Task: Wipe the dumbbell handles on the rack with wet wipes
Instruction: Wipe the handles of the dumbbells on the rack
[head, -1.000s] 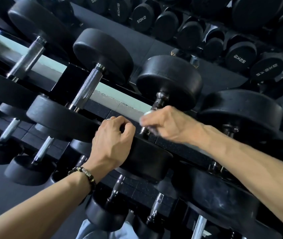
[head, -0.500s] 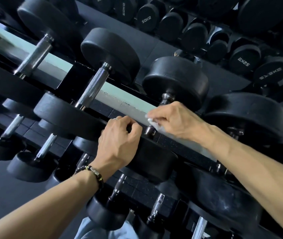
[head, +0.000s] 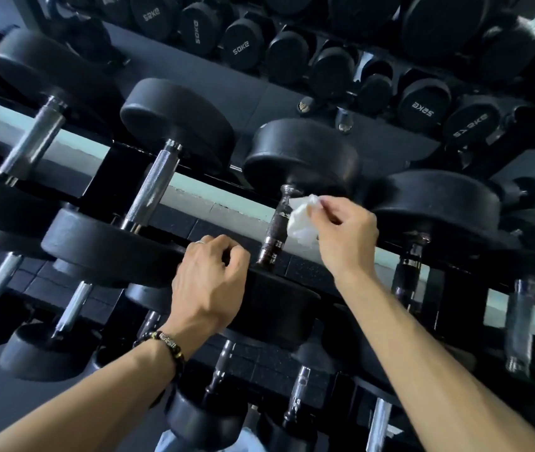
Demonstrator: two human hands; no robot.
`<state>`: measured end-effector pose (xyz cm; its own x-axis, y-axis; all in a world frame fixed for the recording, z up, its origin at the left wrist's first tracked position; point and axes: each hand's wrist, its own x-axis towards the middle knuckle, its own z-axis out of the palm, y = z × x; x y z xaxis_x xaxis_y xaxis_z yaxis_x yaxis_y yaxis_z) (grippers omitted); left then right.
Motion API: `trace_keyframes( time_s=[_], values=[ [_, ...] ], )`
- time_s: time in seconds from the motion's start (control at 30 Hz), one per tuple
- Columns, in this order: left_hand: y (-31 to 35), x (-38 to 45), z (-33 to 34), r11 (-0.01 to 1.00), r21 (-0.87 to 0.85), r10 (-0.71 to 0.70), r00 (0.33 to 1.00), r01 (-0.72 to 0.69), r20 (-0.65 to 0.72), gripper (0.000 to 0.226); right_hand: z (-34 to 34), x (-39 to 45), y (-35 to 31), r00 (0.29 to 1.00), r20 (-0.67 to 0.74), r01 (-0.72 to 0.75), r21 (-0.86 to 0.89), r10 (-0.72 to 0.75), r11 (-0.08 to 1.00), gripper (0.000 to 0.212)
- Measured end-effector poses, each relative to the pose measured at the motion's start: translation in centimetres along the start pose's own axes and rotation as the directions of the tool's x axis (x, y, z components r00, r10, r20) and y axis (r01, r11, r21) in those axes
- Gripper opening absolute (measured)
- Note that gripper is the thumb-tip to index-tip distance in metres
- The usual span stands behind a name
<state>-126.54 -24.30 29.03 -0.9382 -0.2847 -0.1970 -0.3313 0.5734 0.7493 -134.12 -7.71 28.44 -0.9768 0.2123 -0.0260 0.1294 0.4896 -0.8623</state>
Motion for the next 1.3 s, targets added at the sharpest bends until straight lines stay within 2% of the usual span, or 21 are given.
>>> trace_keyframes(
  time_s=[0.1, 0.13, 0.2, 0.27, 0.3, 0.43, 0.5, 0.6, 0.67, 0.8, 0.87, 0.9, 0.97, 1.03, 1.07, 1.1, 1.17, 1.2, 1.23, 1.3],
  values=[
    [0.0, 0.0, 0.1, 1.0, 0.005, 0.013, 1.0, -0.013, 0.005, 0.046, 2.4, 0.1, -0.4, 0.989, -0.002, -0.146, -0.031, 0.146, 0.989, 0.037],
    [0.0, 0.0, 0.1, 1.0, 0.002, 0.015, 1.0, -0.015, 0.002, 0.046, 2.7, -0.2, -0.5, 0.983, 0.034, -0.177, -0.068, 0.18, 0.982, 0.038],
    [-0.1, 0.1, 0.1, 1.0, -0.004, 0.009, 1.0, -0.009, -0.002, 0.044, 2.2, -0.9, -0.3, 0.961, 0.182, -0.182, -0.161, 0.21, 0.97, 0.036],
    [-0.2, 0.2, 0.1, 1.0, -0.006, 0.007, 1.0, -0.007, 0.001, 0.043, 1.1, -1.5, 0.0, 0.907, 0.346, -0.162, -0.242, 0.241, 0.957, 0.037],
    [-0.2, 0.2, 0.1, 1.0, -0.005, 0.008, 1.0, -0.008, -0.001, 0.043, 0.9, -1.5, 0.0, 0.896, 0.372, -0.155, -0.251, 0.243, 0.956, 0.038],
    [0.0, 0.1, 0.0, 1.0, 0.01, 0.012, 1.0, -0.012, 0.005, 0.045, 2.2, 0.8, -1.1, 0.963, 0.111, -0.235, -0.101, 0.246, 0.967, 0.034],
    [0.0, 0.1, 0.0, 1.0, 0.007, 0.01, 1.0, -0.01, 0.012, 0.045, 2.3, 0.9, -1.5, 0.964, 0.138, -0.212, -0.126, 0.229, 0.969, 0.039],
    [0.1, 0.0, -0.2, 1.0, -0.006, 0.006, 1.0, -0.006, 0.014, 0.044, 1.4, -0.9, -0.9, 0.92, 0.333, -0.114, -0.275, 0.206, 0.955, 0.042],
    [0.1, 0.0, -0.2, 1.0, 0.001, 0.002, 1.0, -0.002, 0.01, 0.044, 0.9, -1.6, -0.7, 0.894, 0.398, -0.079, -0.316, 0.208, 0.945, 0.046],
    [0.2, 0.0, -0.1, 1.0, 0.005, 0.002, 1.0, -0.002, 0.011, 0.045, 1.5, 0.6, -1.7, 0.962, 0.219, -0.126, -0.171, 0.162, 0.977, 0.05],
    [0.1, 0.1, -0.1, 1.0, 0.004, 0.006, 1.0, -0.006, 0.011, 0.045, 2.0, 0.4, -2.2, 0.962, 0.242, -0.077, -0.198, 0.125, 0.977, 0.049],
    [0.1, 0.1, -0.1, 1.0, 0.002, 0.01, 1.0, -0.01, 0.012, 0.045, 1.6, -0.1, -2.5, 0.946, 0.302, -0.049, -0.23, 0.119, 0.972, 0.049],
    [0.1, 0.1, -0.1, 1.0, -0.003, 0.015, 1.0, -0.015, 0.015, 0.044, 0.6, -1.2, -2.5, 0.862, 0.48, -0.014, -0.298, 0.163, 0.954, 0.045],
    [0.1, 0.1, -0.1, 1.0, -0.004, 0.012, 1.0, -0.012, 0.016, 0.044, -0.2, -1.3, -1.7, 0.748, 0.63, -0.084, -0.226, 0.211, 0.971, 0.031],
    [0.1, 0.1, -0.1, 1.0, -0.002, 0.009, 1.0, -0.009, 0.017, 0.045, -0.3, -1.2, -1.2, 0.735, 0.652, -0.114, -0.157, 0.19, 0.981, 0.029],
    [0.1, 0.1, -0.1, 1.0, -0.001, 0.006, 1.0, -0.006, 0.019, 0.045, -0.2, -0.9, -1.0, 0.765, 0.621, -0.136, -0.104, 0.171, 0.985, 0.034],
    [0.1, 0.1, -0.2, 1.0, 0.0, 0.007, 1.0, -0.007, 0.021, 0.045, 0.4, -0.4, -0.8, 0.888, 0.438, -0.124, -0.069, 0.142, 0.99, 0.045],
    [0.2, 0.1, -0.1, 1.0, 0.0, 0.01, 1.0, -0.01, 0.02, 0.045, 0.8, -0.3, -0.8, 0.925, 0.358, -0.107, -0.075, 0.126, 0.991, 0.047],
    [0.2, 0.1, -0.1, 1.0, 0.0, 0.011, 1.0, -0.011, 0.018, 0.045, 1.0, -0.5, -0.9, 0.94, 0.321, -0.097, -0.081, 0.118, 0.992, 0.05],
    [0.2, 0.1, -0.1, 1.0, 0.002, 0.008, 1.0, -0.008, 0.016, 0.046, 0.8, -1.3, -0.7, 0.918, 0.378, -0.075, -0.135, 0.121, 0.988, 0.055]
  ],
)
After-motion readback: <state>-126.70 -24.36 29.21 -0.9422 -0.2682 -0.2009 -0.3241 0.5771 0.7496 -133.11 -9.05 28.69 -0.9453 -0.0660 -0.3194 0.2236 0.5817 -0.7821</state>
